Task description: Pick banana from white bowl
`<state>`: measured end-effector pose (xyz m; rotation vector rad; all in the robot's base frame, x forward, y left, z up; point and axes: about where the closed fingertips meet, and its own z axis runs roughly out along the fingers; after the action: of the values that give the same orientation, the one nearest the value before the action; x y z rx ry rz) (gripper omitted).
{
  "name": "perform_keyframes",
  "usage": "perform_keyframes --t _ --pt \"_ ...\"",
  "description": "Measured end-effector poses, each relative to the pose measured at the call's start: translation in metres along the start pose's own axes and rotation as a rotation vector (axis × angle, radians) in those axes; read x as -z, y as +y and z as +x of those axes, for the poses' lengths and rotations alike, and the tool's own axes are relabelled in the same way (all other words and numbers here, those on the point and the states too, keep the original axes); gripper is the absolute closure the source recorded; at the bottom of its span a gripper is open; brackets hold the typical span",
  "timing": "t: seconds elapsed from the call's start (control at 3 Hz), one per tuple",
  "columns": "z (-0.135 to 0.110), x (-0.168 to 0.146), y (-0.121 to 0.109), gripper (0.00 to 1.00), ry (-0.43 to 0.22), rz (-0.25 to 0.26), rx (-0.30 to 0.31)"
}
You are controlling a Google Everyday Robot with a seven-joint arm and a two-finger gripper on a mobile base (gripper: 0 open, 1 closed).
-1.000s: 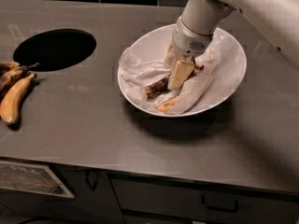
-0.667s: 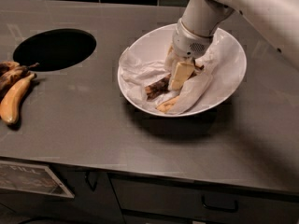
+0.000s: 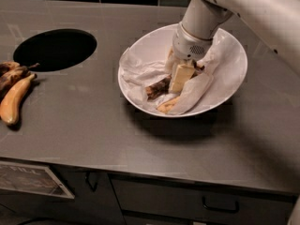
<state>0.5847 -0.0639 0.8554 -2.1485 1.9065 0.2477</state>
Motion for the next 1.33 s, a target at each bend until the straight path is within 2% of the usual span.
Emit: perform_keyframes --t 0.33,1.0,1.33 --pt "0.0006 -0.0040 -0.0013 0.43 0.000 -0.016 0.002" --pt "0.0000 -0.0046 -0.0018 0.86 0.004 -0.021 0.007" --pt "-0.0002 -0.0045 -0.0018 1.00 0.004 -0.021 0.008"
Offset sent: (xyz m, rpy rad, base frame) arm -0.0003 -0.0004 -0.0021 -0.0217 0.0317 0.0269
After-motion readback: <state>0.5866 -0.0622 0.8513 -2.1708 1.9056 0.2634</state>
